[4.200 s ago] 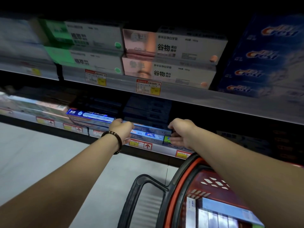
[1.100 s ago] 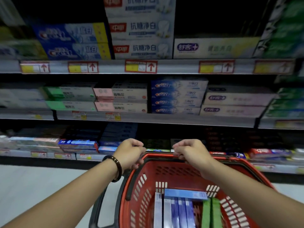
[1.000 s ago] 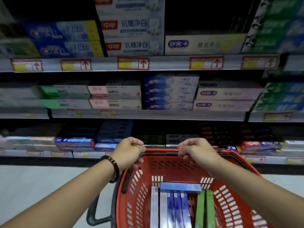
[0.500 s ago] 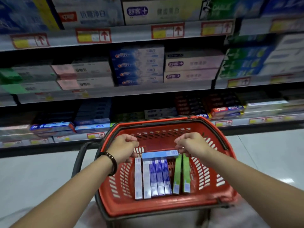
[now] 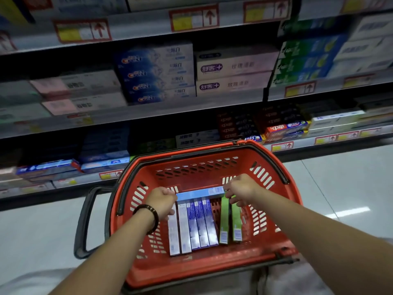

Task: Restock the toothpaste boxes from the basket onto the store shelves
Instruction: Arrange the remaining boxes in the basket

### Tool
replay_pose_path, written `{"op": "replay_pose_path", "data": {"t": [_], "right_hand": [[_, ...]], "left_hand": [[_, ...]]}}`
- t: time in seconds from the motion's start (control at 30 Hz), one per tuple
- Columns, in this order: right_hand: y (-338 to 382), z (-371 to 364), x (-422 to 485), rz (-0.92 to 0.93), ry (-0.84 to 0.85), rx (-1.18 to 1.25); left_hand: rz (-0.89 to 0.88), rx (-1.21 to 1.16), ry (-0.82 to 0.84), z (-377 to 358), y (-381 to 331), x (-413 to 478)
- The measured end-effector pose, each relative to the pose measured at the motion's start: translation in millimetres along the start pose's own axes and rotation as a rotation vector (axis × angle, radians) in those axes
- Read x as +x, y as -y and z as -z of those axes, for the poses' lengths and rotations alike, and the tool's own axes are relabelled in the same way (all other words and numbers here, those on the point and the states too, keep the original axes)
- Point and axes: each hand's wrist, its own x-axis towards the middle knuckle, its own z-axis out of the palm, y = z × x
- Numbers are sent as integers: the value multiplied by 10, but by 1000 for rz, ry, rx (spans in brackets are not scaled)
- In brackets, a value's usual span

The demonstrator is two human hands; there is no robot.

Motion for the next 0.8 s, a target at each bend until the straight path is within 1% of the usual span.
{"op": "replay_pose_path", "data": {"t": [0.1, 0.27, 0.53, 0.8], "right_hand": [[-39, -64, 124, -17, -9, 12], [-160, -155, 387, -66, -45, 12], [-399, -253, 727, -158, -86, 120], [-438, -304, 941, -201, -87, 174]], "left_hand": [[73, -43, 13, -79, 60, 120], [135, -133, 21, -199, 159, 336], [253, -250, 7, -405, 392, 673], [309, -326, 0, -544, 446, 920]]}}
